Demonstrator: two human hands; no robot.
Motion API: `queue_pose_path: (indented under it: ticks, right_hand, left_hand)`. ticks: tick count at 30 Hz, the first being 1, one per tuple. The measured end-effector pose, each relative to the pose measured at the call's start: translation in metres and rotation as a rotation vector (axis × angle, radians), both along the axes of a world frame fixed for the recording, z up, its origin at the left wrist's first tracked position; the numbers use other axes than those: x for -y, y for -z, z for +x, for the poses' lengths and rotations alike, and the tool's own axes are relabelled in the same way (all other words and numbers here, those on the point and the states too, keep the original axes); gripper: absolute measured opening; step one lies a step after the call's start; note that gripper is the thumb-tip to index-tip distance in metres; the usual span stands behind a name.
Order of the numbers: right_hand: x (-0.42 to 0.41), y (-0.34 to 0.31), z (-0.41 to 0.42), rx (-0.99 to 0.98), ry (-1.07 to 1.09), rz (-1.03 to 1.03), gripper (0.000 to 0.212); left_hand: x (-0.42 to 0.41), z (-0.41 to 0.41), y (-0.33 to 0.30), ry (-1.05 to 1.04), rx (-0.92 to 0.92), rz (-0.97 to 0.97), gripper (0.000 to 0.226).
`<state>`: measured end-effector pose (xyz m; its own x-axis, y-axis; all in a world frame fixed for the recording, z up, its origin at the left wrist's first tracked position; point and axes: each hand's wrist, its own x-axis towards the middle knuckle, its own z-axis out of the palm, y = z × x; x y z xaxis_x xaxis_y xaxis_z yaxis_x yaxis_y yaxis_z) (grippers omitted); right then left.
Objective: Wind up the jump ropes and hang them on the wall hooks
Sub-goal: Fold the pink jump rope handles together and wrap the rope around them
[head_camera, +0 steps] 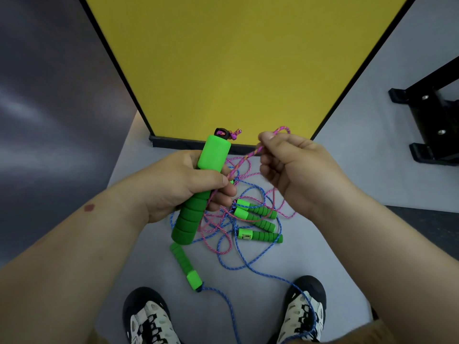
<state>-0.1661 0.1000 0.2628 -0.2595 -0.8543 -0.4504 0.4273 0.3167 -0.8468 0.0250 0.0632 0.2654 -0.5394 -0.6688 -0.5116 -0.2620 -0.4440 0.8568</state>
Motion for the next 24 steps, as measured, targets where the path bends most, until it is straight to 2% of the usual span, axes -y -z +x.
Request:
queue_pose_path:
  ticks: [3, 5, 11, 14, 19, 24]
  right_hand:
    - [0.002, 0.0, -0.007, 0.022, 0.095, -0.008, 0.015]
    - [0.002, 0.001, -0.007, 0.068, 0.098, 0.005, 0.022]
    - [-0.005, -0.001, 0.008, 0.209, -0.09, 0.032, 0.029]
    - [-0.01, 0.001, 0.015, 0.215, -0.186, 0.001, 0.037]
    - [-0.011, 0.005, 0.019, 0.092, -0.222, -0.002, 0.008]
    - [-0.006, 0.005, 0.012, 0.075, -0.075, -0.023, 0.004]
  left_hand:
    - [0.0, -0.001, -0.001, -0.012, 0.012, -0.006, 0.016]
    - [0.0, -0.001, -0.001, -0.014, 0.007, -0.005, 0.02]
    - [-0.002, -0.002, -0.003, -0.02, 0.032, -0.026, 0.007]
    - [-0.004, -0.004, -0.005, -0.02, 0.03, -0.037, 0.009]
    - [-0.003, -0.004, -0.005, -0.021, 0.023, -0.032, 0.01]
    - [-0.002, -0.002, -0.005, -0.01, 0.029, -0.007, 0.007]
